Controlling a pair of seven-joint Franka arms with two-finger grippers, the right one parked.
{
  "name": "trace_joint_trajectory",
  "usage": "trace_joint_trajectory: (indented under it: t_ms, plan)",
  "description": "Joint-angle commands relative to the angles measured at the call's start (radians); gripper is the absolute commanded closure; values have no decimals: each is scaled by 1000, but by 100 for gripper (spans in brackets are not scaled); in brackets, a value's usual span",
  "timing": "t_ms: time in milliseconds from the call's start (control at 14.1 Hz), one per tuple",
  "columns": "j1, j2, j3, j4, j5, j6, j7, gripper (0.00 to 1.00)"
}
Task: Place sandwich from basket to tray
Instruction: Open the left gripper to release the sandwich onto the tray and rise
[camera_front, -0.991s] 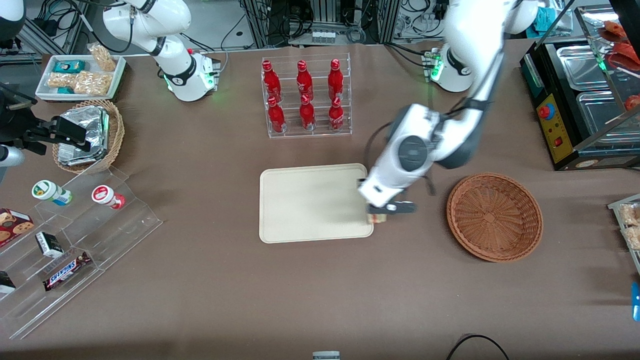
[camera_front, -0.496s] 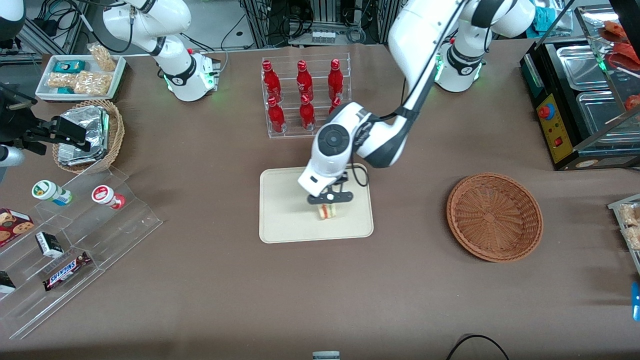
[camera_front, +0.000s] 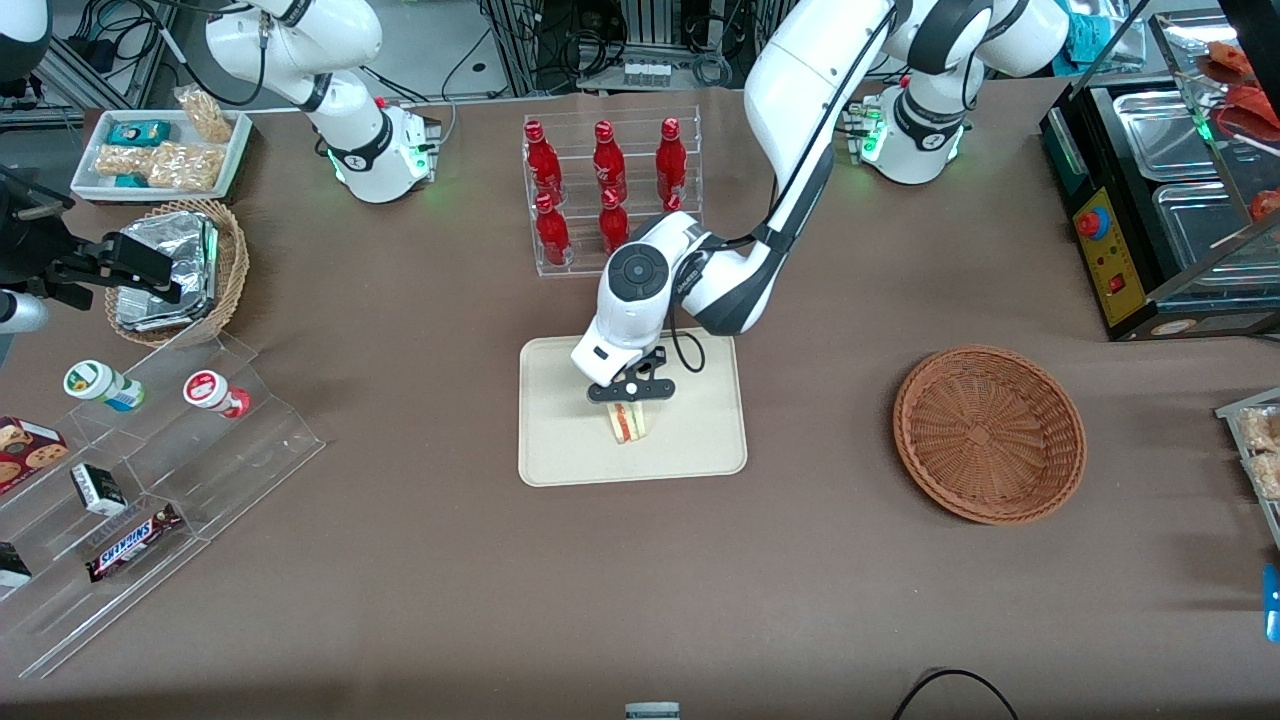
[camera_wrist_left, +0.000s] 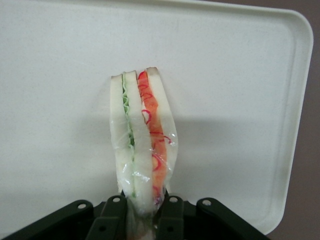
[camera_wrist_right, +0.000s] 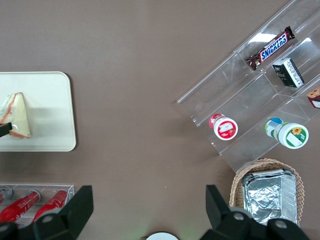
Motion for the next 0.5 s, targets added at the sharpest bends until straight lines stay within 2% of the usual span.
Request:
trace_joint_trajectory:
  t_ms: [0,212,425]
  plan:
    - [-10,-1,13,20,22,-6,-7,0]
    - [-8,-47,18,19,23,-52,-7,0]
    - [-1,-140,24,16,23,-205,-2,0]
